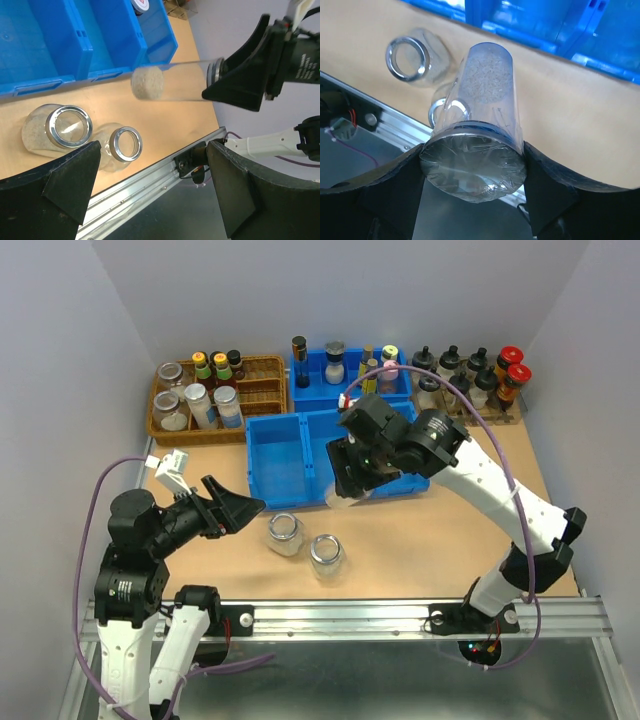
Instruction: Organize the condiment bottles
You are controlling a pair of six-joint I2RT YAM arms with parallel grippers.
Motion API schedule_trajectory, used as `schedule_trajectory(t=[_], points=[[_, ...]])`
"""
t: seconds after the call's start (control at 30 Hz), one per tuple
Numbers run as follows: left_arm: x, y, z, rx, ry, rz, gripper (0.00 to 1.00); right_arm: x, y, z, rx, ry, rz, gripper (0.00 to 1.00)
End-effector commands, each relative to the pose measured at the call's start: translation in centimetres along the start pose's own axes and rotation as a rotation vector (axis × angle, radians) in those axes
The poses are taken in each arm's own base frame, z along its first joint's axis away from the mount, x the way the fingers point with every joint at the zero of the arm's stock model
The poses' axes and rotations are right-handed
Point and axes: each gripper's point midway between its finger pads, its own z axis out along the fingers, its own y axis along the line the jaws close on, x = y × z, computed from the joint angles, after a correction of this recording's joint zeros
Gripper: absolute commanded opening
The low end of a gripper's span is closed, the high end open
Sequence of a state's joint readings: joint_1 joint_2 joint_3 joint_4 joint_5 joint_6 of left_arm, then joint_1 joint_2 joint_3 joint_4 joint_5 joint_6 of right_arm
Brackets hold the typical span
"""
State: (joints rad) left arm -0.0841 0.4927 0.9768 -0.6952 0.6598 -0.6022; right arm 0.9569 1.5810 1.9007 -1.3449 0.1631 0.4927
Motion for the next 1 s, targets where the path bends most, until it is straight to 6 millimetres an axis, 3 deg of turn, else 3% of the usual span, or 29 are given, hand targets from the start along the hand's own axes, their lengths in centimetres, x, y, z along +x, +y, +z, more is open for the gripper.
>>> schedule_trajectory(t=[0.0,0.03,0.17,0.27,0.4,0.47,0.67,0.97], points=[[-1.2,-1.5,-0.7,0.037,-0.040,0.062,0.99,-2.4,-0.5,-0.3,0.070,-0.056,-0.032,0.00],[-1.1,-1.5,-0.8,0.036,-0.042,0.064,0.99,-2.8,-0.6,0.8,0.106,-0.052,-0.035,0.00],[-1.1,-1.5,-0.7,0.033,-0.048,0.052,0.99,-7.2,-1.6,1.9,0.235,-0.182,-0.025,0.00],[-1.3,-1.8,-1.0,0.038,-0.056,0.054,0.99,-10.5,-1.9,2.3,0.257,-0.261,0.004,0.00],[-1.3,-1.8,-1.1,0.035,-0.059,0.054,0.99,-13.4,-3.2,4.0,0.247,-0.301,0.057,0.00],[-1.2,-1.8,-1.2,0.036,-0.060,0.052,0.99,-14.2,-4.3,5.0,0.233,-0.299,0.088,0.00],[-1.1,-1.9,-1.2,0.039,-0.059,0.053,0.99,-16.5,-4.5,8.4,0.141,-0.291,0.115,0.00],[-0.9,-1.8,-1.2,0.047,-0.061,0.045,0.99,-17.7,-5.1,12.6,0.094,-0.254,0.154,0.00]])
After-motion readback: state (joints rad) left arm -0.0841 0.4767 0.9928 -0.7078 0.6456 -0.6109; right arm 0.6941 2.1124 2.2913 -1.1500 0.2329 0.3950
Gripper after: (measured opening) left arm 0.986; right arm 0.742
